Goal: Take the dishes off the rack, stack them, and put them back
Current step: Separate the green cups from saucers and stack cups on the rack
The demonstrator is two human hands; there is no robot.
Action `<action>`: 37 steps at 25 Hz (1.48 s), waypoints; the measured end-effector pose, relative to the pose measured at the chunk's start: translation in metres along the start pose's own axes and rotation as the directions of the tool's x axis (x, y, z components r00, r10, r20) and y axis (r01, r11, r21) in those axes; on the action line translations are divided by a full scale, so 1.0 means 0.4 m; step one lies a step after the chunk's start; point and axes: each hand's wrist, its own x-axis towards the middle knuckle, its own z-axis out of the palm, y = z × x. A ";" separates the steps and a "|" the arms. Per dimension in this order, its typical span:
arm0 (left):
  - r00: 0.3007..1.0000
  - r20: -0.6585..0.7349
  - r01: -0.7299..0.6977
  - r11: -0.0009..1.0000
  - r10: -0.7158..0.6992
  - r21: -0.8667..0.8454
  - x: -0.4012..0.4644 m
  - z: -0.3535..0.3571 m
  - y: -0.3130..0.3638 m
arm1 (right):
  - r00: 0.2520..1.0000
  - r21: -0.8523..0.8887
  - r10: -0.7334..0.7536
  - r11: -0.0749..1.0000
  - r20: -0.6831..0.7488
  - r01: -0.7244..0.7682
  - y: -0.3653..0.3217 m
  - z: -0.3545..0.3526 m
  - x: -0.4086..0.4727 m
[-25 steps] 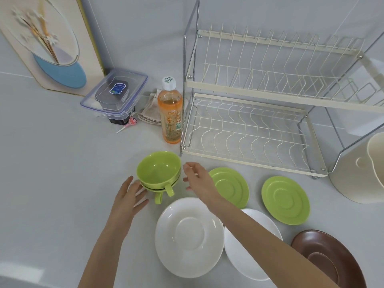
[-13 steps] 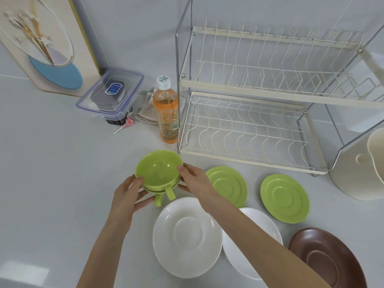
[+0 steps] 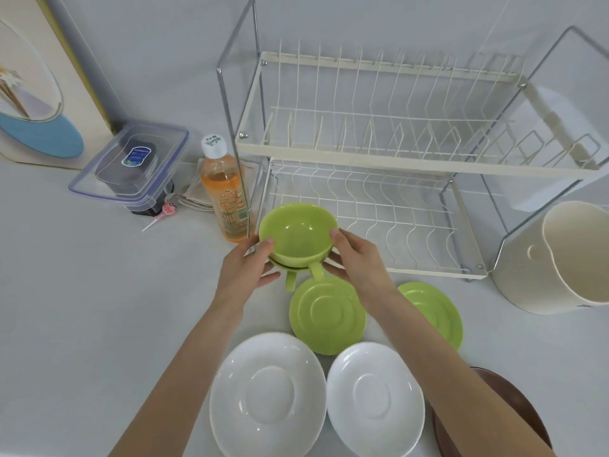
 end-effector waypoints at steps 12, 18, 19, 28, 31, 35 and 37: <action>1.000 -0.015 -0.004 1.000 0.004 -0.002 0.211 0.143 0.092 | 0.994 -0.006 -0.019 1.000 -0.103 0.018 -0.097 -0.010 0.239; 1.000 -0.019 0.014 0.999 -0.015 -0.045 0.229 0.148 0.076 | 0.995 -0.006 0.014 1.000 -0.104 -0.014 -0.101 0.001 0.252; 0.999 -0.028 0.020 0.998 -0.022 -0.055 0.229 0.151 0.076 | 0.995 0.005 0.018 1.000 -0.100 -0.018 -0.101 0.002 0.250; 1.000 -0.007 0.022 1.000 -0.022 0.003 0.215 0.149 0.085 | 0.997 -0.030 0.066 0.997 -0.050 -0.068 -0.103 -0.011 0.236; 1.000 0.012 0.010 0.999 -0.010 0.038 0.206 0.146 0.083 | 0.998 -0.061 0.054 0.997 -0.042 -0.056 -0.101 -0.014 0.221; 1.000 0.025 -0.011 0.998 0.009 0.066 0.187 0.142 0.079 | 0.999 -0.140 0.024 0.990 -0.026 -0.028 -0.096 -0.019 0.195; 0.999 0.028 -0.021 0.996 0.019 0.083 0.175 0.139 0.078 | 1.000 -0.146 0.017 0.989 -0.022 -0.020 -0.091 -0.022 0.184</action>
